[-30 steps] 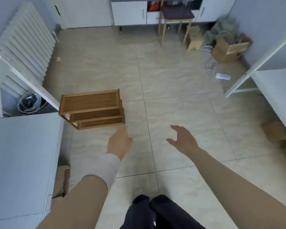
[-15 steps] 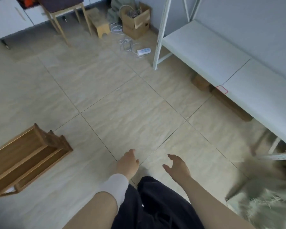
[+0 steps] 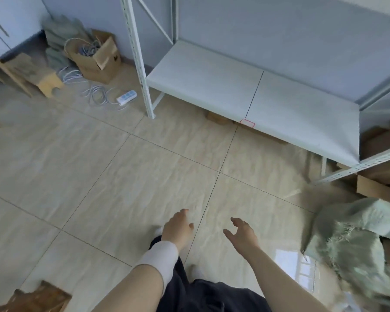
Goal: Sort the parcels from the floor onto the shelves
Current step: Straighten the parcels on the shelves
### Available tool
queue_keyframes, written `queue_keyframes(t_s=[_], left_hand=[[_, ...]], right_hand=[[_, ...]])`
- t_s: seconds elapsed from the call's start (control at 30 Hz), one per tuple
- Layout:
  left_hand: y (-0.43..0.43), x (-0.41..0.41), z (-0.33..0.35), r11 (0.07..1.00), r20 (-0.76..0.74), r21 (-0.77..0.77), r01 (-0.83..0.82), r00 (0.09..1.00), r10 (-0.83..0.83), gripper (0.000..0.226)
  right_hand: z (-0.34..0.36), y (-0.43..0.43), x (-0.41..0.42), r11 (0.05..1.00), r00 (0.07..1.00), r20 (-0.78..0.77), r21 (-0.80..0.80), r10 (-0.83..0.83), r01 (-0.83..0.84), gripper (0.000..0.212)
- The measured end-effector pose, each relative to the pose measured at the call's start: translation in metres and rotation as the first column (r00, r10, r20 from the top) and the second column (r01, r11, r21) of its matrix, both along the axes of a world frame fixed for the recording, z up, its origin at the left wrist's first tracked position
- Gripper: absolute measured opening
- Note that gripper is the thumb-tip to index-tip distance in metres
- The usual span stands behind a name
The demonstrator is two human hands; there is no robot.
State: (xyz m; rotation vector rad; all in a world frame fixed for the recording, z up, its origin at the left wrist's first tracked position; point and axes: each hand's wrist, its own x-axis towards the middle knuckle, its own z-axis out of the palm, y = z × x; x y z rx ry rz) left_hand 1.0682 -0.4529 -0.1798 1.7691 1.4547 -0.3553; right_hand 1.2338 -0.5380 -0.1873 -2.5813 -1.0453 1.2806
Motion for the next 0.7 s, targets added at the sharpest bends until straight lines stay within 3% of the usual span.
queue_keyframes(t_s=[0.33,0.7], left_hand=[[0.203,0.017,0.038,0.989,0.129,0.129,0.073,0.988,-0.090,0.045],[0.367,0.100,0.132,0.938,0.382,0.347,-0.002,0.913,-0.140,0.048]], right_hand=[[0.052,0.187,-0.001,0.921,0.958,-0.029,0.272,-0.284,0.281,0.051],[0.137,0.339,0.077,0.767,0.945,-0.058,0.569,-0.322,0.296,0.048]])
